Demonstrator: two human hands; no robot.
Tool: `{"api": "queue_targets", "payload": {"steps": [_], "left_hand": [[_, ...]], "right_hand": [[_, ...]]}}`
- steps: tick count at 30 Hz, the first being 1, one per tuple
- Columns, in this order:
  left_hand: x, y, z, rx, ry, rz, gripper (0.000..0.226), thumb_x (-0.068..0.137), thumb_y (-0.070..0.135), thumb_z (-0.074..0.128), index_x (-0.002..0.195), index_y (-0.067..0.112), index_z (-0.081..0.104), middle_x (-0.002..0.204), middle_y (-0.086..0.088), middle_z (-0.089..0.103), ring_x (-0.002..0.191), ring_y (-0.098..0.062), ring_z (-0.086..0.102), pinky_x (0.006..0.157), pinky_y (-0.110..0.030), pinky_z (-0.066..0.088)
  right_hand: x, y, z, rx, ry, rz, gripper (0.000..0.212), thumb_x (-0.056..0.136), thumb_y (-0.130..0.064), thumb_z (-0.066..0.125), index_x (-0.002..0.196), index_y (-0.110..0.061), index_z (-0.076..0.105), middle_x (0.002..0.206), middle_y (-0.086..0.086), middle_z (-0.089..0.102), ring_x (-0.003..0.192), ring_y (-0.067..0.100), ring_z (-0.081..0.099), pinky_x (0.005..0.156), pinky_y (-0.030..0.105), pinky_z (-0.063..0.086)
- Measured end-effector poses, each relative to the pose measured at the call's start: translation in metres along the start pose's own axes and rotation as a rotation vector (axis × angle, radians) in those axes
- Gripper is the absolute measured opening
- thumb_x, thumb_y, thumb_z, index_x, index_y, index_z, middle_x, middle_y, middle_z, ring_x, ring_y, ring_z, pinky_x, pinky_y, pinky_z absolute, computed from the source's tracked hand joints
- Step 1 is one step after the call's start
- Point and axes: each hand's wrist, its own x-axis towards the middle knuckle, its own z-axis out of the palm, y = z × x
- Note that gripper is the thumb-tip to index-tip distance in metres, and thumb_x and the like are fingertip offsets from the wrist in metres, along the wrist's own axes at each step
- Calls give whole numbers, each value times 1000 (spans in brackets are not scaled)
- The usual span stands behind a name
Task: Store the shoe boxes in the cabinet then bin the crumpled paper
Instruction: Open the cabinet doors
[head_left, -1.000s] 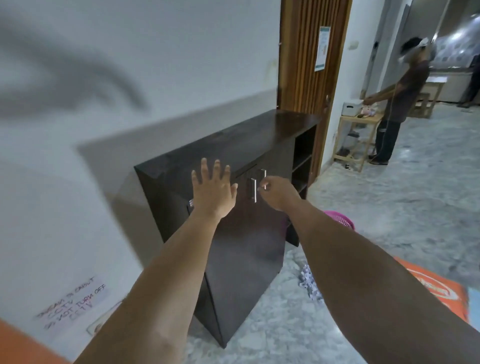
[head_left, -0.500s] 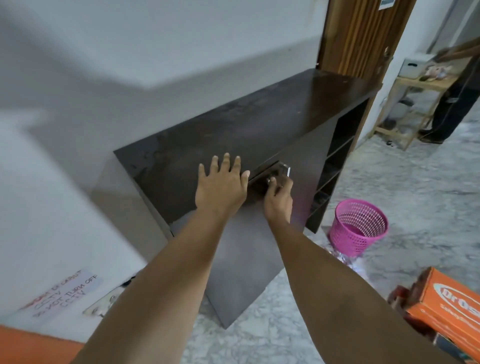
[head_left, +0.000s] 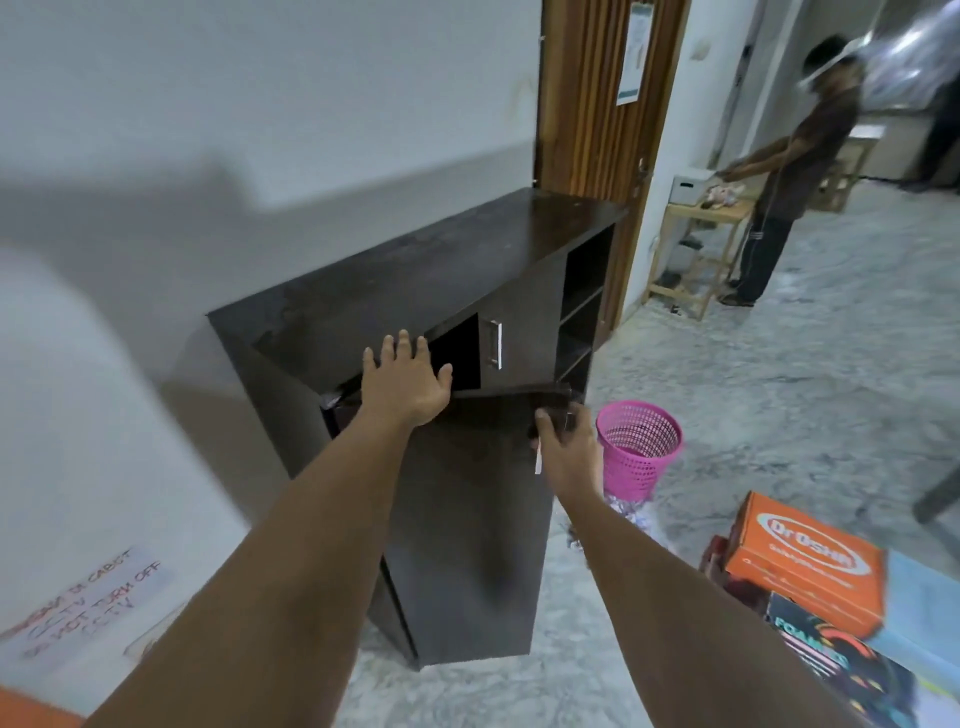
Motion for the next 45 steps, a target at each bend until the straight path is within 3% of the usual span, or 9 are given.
{"api": "queue_targets", "payload": {"steps": [8,14,20,24,28,31,36,41,45], "left_hand": [[-139,40,2,-239,-94,12,86,88,82,28,141,21,58,164,-7,32,158,-33,3,124,-61,9],[-189,38,-6,-355,-154,-75,68,91,51,53,150,16,45,169,-8,15,157,-33,-12,126,-58,9],[-201,40,-7,-321,-146,-47,59,100,33,43,155,15,35,168,-11,18,157,-37,-7,126,-59,10],[-194,47,-16,-188,-198,-17,68,101,35,44,162,18,18,168,-13,18,156,-42,-2,125,-61,5],[-165,51,-25,-15,-343,24,98,94,47,61,163,18,-3,169,-16,11,156,-43,2,124,-61,-1],[-139,56,-27,15,-334,34,109,87,59,67,163,19,-1,169,-15,15,156,-43,2,123,-63,0],[-79,65,-28,0,-97,90,85,96,53,55,162,16,15,166,-14,24,156,-42,1,123,-64,6],[10,78,-12,50,95,98,65,103,45,37,160,15,24,167,-13,23,156,-41,1,124,-62,10],[92,83,4,72,80,50,61,107,38,28,162,14,15,169,-12,16,157,-38,1,125,-60,8]], "right_hand": [[-138,8,-63,-326,-23,-339,37,91,-58,66,87,-23,54,71,-10,62,66,15,64,57,33,53],[-210,-8,-44,-322,-205,-394,38,92,-55,62,88,-24,40,68,-2,59,66,27,61,57,41,49],[-230,-3,-43,-199,-198,-284,28,96,-57,53,91,-30,46,70,-13,63,67,11,63,64,44,57],[-214,-4,-51,-35,-279,-136,45,95,-60,42,80,-20,54,69,3,61,67,22,63,67,53,58],[-188,-17,-55,80,-376,13,40,104,-36,52,76,-15,72,63,-4,65,65,17,65,71,47,59],[-161,-30,-59,136,-511,127,40,107,-28,50,89,4,68,56,1,66,54,17,68,61,34,51],[-89,-39,-42,-72,-783,175,53,108,-44,41,83,-5,68,68,12,76,60,24,75,68,32,51],[35,-24,-3,-150,-600,26,27,101,-32,52,84,-21,71,86,7,78,75,25,74,69,38,54],[129,-21,21,-206,-460,-92,20,97,-30,60,108,-20,73,109,0,75,104,26,70,93,43,58]]}}
